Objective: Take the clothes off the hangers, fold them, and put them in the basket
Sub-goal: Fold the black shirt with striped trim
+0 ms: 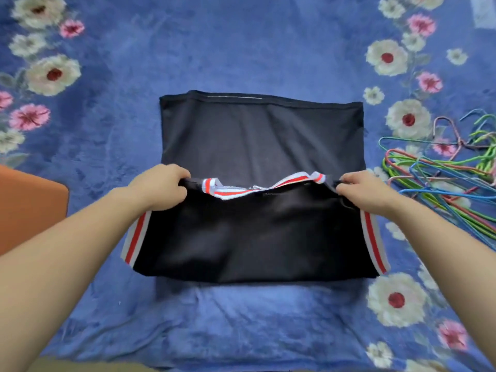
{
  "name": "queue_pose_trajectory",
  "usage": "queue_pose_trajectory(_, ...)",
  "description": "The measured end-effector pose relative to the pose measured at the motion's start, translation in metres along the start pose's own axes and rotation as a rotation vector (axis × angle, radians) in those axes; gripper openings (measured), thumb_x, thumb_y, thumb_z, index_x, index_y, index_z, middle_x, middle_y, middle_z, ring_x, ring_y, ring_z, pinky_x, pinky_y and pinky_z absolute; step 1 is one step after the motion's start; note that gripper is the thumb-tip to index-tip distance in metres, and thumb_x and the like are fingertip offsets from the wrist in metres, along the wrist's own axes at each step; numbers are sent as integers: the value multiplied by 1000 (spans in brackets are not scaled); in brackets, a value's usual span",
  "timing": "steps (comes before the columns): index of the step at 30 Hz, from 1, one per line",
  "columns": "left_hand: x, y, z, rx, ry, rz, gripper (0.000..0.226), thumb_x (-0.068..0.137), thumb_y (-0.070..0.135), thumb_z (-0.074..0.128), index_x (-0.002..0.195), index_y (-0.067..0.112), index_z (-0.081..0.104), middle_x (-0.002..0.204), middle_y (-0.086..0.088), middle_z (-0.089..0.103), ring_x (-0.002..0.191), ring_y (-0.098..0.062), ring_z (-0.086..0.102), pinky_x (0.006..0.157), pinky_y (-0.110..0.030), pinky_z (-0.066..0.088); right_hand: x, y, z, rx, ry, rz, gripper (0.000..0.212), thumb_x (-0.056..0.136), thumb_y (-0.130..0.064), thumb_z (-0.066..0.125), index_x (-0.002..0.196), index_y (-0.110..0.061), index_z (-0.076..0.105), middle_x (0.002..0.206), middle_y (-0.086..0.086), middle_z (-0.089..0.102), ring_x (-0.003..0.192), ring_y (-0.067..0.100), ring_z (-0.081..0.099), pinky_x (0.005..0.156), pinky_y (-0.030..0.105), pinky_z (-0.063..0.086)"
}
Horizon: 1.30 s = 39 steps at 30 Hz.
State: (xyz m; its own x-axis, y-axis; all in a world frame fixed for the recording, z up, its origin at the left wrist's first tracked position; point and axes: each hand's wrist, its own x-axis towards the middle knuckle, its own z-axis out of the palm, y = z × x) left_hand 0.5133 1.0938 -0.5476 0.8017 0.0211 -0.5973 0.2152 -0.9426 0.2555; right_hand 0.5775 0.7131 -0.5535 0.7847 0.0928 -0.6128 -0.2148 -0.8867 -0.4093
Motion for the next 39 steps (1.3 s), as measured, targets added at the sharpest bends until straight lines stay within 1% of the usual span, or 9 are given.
queue_pose_trajectory(3, 17, 2, 8, 79, -170, -11, 6, 80, 20, 56, 79, 27, 56, 78, 3, 60, 78, -19, 59, 66, -32, 48, 14, -2, -2, -25, -253, 118, 29, 80, -44, 74, 92, -19, 66, 92, 2, 65, 87, 19, 62, 62, 28, 48)
queue_pose_trajectory(6, 35, 3, 9, 44, -105, -41, 19, 78, 6, 48, 74, 22, 57, 76, -1, 62, 77, -24, 59, 63, -33, 47, 33, 5, -5, -93, -374, 124, 26, 67, -21, 80, 88, -14, 67, 76, 3, 64, 73, 19, 60, 59, 30, 49)
queue_pose_trajectory(11, 56, 14, -18, -107, 214, -59, 21, 78, 0, 42, 67, 14, 53, 66, -7, 55, 72, -31, 52, 55, -35, 40, 60, -1, -32, 39, -117, 6, 18, 69, 5, 53, 58, -8, 49, 54, 1, 39, 54, 14, 33, 54, 29, 26)
queue_pose_trajectory(17, 107, 22, -74, -92, 544, 4, 26, 77, 15, 41, 85, 13, 65, 74, -10, 60, 77, -37, 50, 63, -38, 40, 109, -16, -72, 93, 183, -23, 13, 67, -9, 52, 70, 3, 49, 57, 8, 40, 59, 19, 35, 56, 31, 25)
queue_pose_trajectory(22, 143, 22, -52, -70, 600, -99, 56, 89, 23, 59, 142, 16, 41, 139, -13, 45, 127, -35, 37, 102, -50, 33, 133, -15, -56, 47, 415, 82, 38, 86, -36, 59, 116, -13, 60, 111, 8, 62, 106, 28, 55, 84, 36, 40)
queue_pose_trajectory(27, 132, 9, 1, -374, 604, -386, 73, 93, 37, 59, 150, 12, 22, 142, -22, 30, 132, -36, 27, 106, -53, 30, 132, 5, -35, 193, 528, 213, 63, 78, -29, 76, 128, -5, 46, 133, 16, 43, 111, 29, 48, 98, 38, 36)
queue_pose_trajectory(32, 136, -7, 9, -410, 710, -395, 36, 99, 30, 50, 123, 4, 50, 123, -21, 55, 117, -37, 46, 95, -44, 35, 144, 16, -47, 459, 540, 311, 12, 76, -15, 75, 86, -15, 68, 80, 0, 65, 83, 20, 61, 84, 36, 48)
queue_pose_trajectory(34, 138, -12, 6, -456, 747, -385, 29, 100, 30, 48, 115, 5, 52, 117, -18, 58, 110, -35, 51, 89, -42, 37, 150, 15, -57, 561, 562, 223, 17, 75, -7, 69, 69, -23, 65, 66, -7, 61, 69, 12, 55, 73, 29, 46)
queue_pose_trajectory(39, 141, -14, 9, -435, 820, -437, 33, 99, 27, 49, 125, 6, 48, 126, -19, 53, 119, -37, 45, 95, -48, 35, 165, 18, -59, 597, 654, 174, 24, 80, -29, 66, 100, -16, 70, 87, -6, 66, 88, 15, 61, 86, 31, 51)
